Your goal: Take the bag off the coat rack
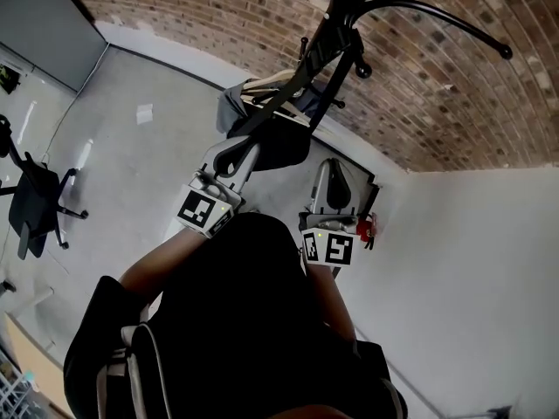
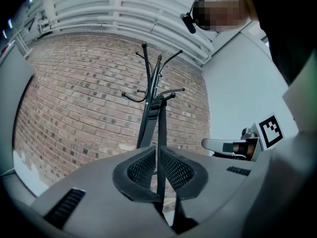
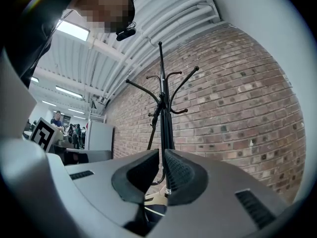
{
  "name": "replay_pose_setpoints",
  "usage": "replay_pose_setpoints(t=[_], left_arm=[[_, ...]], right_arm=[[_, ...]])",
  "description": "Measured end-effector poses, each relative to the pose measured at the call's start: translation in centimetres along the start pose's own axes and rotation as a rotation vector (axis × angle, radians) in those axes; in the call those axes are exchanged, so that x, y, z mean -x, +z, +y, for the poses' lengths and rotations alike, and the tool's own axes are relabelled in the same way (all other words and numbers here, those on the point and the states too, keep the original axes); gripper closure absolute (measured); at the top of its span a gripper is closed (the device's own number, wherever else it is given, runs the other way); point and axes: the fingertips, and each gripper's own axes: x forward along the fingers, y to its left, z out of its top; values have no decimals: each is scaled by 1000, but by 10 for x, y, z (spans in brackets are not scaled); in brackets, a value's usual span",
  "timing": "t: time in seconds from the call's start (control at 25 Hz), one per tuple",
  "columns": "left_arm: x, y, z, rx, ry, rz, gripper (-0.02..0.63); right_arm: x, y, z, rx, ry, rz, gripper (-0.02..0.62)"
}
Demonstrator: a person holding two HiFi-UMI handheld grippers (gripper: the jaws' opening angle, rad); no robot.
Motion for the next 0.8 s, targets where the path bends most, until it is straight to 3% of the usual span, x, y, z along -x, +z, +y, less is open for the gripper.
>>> replay_pose_setpoints(t=[0.12, 0.24, 0.4, 0.52, 0.8], left_arm=[[-8, 1, 3, -21, 23, -8, 584], [-15, -2, 5, -15, 49, -5, 583], [-22, 2, 11, -30, 82, 1, 577], [-36, 5, 12, -30, 65, -5, 503], [-67, 6, 6, -81, 13, -1, 495]], right_arm=[[-10, -2, -1, 4, 27, 4, 567], [-18, 0, -5, 3, 43, -6, 505], [-25, -1, -11, 1, 41, 1, 495], [-32, -3, -19, 4, 29, 12, 492], [-51, -3, -28, 7, 16, 28, 489]])
